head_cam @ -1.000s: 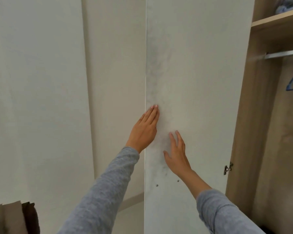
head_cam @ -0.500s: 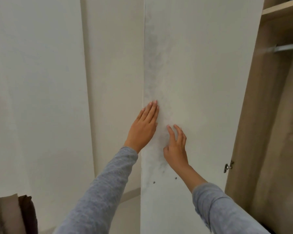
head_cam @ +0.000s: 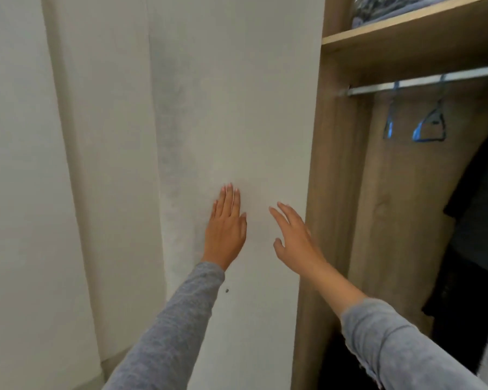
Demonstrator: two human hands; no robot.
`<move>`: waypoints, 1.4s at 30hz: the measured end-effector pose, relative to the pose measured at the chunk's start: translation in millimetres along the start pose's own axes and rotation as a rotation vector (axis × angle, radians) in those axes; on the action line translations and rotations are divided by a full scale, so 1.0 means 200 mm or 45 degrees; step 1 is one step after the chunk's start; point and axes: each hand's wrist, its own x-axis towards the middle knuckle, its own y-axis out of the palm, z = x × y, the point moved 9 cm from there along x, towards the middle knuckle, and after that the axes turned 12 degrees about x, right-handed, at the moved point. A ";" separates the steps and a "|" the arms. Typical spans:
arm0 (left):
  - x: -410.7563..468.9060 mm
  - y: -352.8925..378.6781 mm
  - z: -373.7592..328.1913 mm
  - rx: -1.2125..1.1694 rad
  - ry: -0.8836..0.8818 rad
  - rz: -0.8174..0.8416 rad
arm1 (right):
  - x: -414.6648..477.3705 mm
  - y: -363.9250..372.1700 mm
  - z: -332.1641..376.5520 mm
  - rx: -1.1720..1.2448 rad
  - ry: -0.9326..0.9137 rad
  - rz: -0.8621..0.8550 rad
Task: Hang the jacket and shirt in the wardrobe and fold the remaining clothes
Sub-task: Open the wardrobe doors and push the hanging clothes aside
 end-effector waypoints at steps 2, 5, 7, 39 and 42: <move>-0.03 0.09 -0.20 -0.184 -0.013 0.061 | -0.09 -0.18 -0.15 -0.072 0.115 -0.065; -0.05 0.21 -0.56 -0.454 0.021 0.141 | -0.23 -0.45 -0.35 -0.264 0.188 -0.126; -0.03 0.26 -0.79 -0.638 0.052 0.165 | -0.30 -0.62 -0.47 -0.430 0.203 -0.149; -0.35 0.20 -2.26 -2.225 0.319 0.868 | -0.61 -1.25 -0.67 -1.800 0.622 0.213; -0.47 0.05 -2.19 -2.215 0.419 0.888 | -0.70 -1.23 -0.45 -1.840 0.505 0.129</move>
